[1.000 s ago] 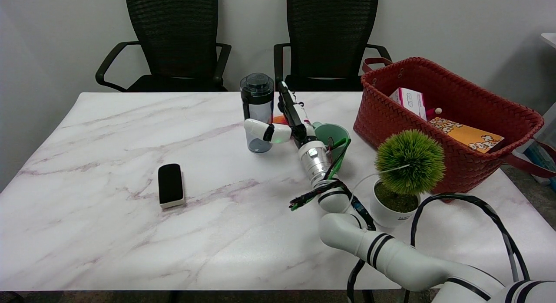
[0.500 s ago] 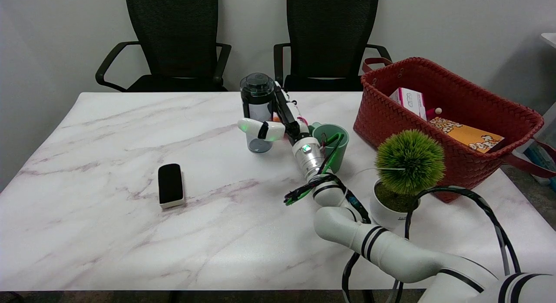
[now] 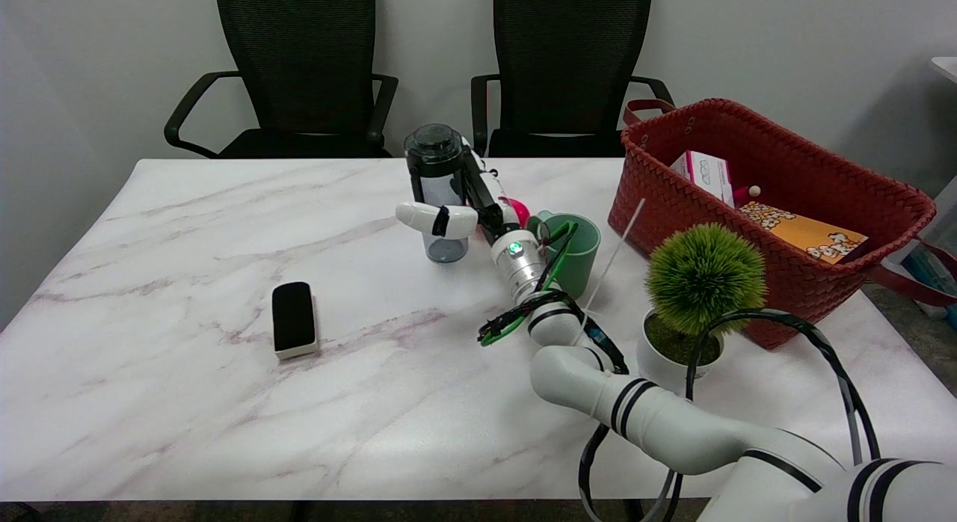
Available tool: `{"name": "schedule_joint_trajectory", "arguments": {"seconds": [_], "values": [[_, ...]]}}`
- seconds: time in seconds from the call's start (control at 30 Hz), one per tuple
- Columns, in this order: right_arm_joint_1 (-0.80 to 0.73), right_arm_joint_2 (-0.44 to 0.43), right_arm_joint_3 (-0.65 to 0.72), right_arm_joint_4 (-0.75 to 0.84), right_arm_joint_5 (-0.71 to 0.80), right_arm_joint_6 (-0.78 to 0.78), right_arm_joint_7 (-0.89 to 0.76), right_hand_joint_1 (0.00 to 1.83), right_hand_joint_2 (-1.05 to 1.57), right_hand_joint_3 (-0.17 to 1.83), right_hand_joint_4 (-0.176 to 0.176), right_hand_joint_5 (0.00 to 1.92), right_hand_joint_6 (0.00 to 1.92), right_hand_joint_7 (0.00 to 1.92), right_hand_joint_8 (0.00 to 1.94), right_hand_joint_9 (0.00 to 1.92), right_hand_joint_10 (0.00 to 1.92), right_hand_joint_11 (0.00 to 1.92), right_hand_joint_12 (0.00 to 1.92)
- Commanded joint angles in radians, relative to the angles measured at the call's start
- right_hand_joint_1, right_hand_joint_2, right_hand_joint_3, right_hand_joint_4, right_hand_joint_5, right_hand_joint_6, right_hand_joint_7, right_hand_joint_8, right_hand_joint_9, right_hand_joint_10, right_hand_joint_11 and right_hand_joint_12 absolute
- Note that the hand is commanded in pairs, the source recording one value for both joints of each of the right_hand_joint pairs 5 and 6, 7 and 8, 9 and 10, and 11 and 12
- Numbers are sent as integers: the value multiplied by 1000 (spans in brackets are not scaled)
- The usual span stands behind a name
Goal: Pick up the black water bottle.
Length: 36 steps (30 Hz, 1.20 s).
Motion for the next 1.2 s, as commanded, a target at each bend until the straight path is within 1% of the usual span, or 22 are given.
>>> {"name": "schedule_joint_trajectory", "arguments": {"seconds": [0.03,0.53,1.2], "values": [[26,-16,-3,-29,-2,-26,0,964,-151,705,0,0,0,6,6,36,36,153,153],[14,-8,5,-29,5,-3,1,974,-159,714,0,0,0,9,9,40,40,164,164],[-24,8,18,1,5,39,1,971,-151,722,0,0,0,7,7,51,51,132,132]]}}
